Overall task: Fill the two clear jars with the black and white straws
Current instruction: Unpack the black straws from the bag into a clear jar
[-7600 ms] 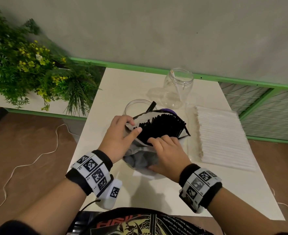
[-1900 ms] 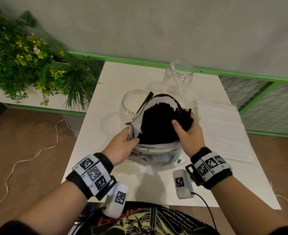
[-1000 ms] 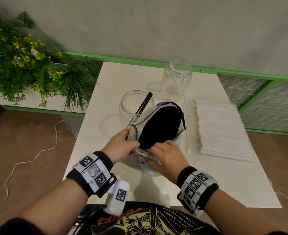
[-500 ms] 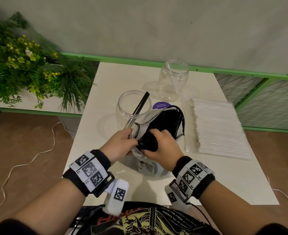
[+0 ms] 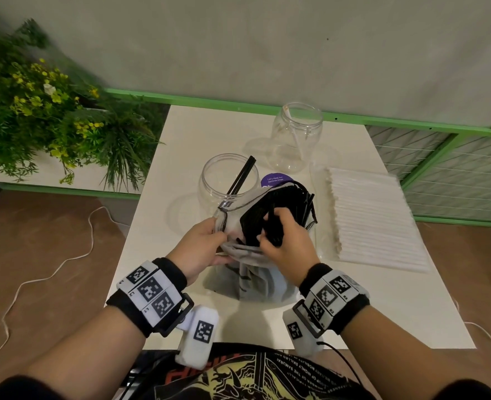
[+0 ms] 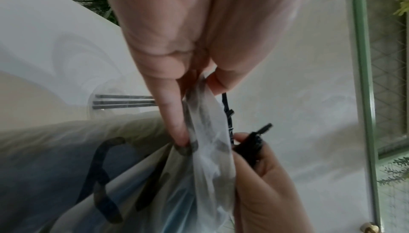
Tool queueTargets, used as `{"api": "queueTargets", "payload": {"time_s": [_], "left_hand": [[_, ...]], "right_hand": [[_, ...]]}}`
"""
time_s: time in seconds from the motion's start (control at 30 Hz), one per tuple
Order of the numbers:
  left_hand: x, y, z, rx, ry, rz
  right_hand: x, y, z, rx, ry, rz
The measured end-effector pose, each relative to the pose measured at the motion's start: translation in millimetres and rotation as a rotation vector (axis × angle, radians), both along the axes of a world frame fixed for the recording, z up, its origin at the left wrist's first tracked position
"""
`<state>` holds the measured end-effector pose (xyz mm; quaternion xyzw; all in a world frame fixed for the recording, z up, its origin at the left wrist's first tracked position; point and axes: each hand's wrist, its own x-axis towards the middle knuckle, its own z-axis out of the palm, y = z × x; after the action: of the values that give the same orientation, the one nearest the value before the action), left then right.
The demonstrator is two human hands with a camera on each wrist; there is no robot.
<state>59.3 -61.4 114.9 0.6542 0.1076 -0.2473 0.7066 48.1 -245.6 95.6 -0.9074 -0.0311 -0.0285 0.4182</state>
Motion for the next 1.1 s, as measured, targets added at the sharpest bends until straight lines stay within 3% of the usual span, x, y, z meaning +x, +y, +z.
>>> {"api": "queueTargets", "payload": {"time_s": [0.13,0.27,0.37,0.47,0.5,0.63,0.77,0.97,1.03,1.1], "left_hand": [[-0.7,1.9,-2.5,0.008,-0.031,-0.032],[-1.0,2.6,-7.7,0.020,-0.034,-0.015],[-1.2,1.6,-11.0,0.054,-0.046,-0.033],[-1.7,-0.4,-12.1,0.073,-0.072,-0.071],[-1.6,-1.8,-12.9,0.086,-0.092,-0.091],[-3.3,-6.7,-6.8,0.141,-0.199,-0.140],[-5.1,-7.3,-3.3,0.039,-0.166,-0.087],[-1.5,-9.8,-10.4,0.165,-0.117,-0.110],[-0.1,-11.9,-8.5,0.194,-0.086,-0.139],[2.7,-13.3,-9.0,0.216,-0.057,-0.155]], "right_hand": [[1.0,-17.3,11.9,0.037,-0.132,-0.142],[4.3,-38.3,0.4,-0.159,-0.402,-0.332],[9.6,-43.8,-2.1,-0.040,-0.231,-0.408],[15.2,-41.4,-7.7,0.318,0.129,-0.265],[17.0,-40.7,-12.1,0.361,0.177,-0.228],[14.5,-39.5,-8.6,0.236,0.061,-0.218],[8.3,-46.0,9.2,0.292,-0.187,-0.189],[9.7,-59.8,-6.6,0.360,0.023,-0.287],[7.5,-64.9,-7.8,0.356,-0.001,-0.286],[-0.6,-66.0,-3.5,0.284,-0.134,-0.315]]}}
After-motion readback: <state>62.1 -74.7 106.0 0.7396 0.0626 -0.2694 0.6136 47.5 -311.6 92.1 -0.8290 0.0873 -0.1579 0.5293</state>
